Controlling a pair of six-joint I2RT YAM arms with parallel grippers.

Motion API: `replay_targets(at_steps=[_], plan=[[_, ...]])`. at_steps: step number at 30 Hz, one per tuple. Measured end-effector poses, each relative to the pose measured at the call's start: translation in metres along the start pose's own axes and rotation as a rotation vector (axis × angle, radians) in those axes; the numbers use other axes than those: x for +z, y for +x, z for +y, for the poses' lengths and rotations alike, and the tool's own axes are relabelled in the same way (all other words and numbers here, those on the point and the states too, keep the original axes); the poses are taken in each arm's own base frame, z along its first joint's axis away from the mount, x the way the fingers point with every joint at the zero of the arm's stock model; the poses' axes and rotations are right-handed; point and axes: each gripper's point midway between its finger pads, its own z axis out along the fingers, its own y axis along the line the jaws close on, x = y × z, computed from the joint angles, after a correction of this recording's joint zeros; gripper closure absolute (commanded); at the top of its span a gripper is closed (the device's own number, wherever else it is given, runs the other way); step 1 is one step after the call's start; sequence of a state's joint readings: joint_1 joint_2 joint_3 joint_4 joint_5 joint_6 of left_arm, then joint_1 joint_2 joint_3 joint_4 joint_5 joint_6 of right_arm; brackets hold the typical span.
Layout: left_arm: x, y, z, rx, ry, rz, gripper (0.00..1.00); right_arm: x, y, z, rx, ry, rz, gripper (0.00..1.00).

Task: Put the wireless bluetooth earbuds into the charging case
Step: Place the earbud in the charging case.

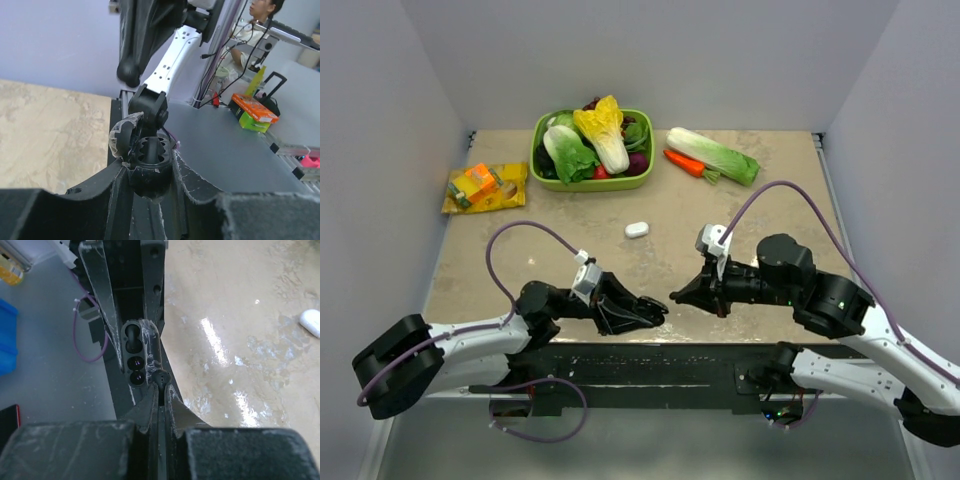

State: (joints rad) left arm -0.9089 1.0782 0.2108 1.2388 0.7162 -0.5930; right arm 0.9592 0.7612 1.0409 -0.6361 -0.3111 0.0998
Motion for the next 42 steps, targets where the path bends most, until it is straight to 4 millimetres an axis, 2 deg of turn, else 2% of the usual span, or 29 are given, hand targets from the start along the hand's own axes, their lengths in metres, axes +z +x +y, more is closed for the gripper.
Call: replay_targets(at_steps=[5, 14, 22, 33, 42], plan=[[0.011, -0.018, -0.003, 0.068, 0.031, 0.009, 1.00, 0.004, 0.006, 0.010, -0.019, -0.053, 0.029, 1.00], [0.026, -0.009, 0.015, 0.038, 0.015, 0.111, 1.00, 0.002, 0.007, 0.023, -0.043, -0.119, 0.034, 1.00], [0.028, -0.003, 0.018, 0.024, 0.013, 0.149, 1.00, 0.002, 0.010, 0.026, -0.050, -0.129, 0.045, 1.00], [0.024, -0.012, 0.008, 0.055, 0.051, 0.149, 1.00, 0.010, 0.023, 0.026, -0.049, -0.122, 0.111, 1.00], [0.025, -0.014, 0.003, 0.062, 0.080, 0.152, 1.00, 0.010, 0.023, 0.019, -0.051, -0.077, 0.112, 1.00]])
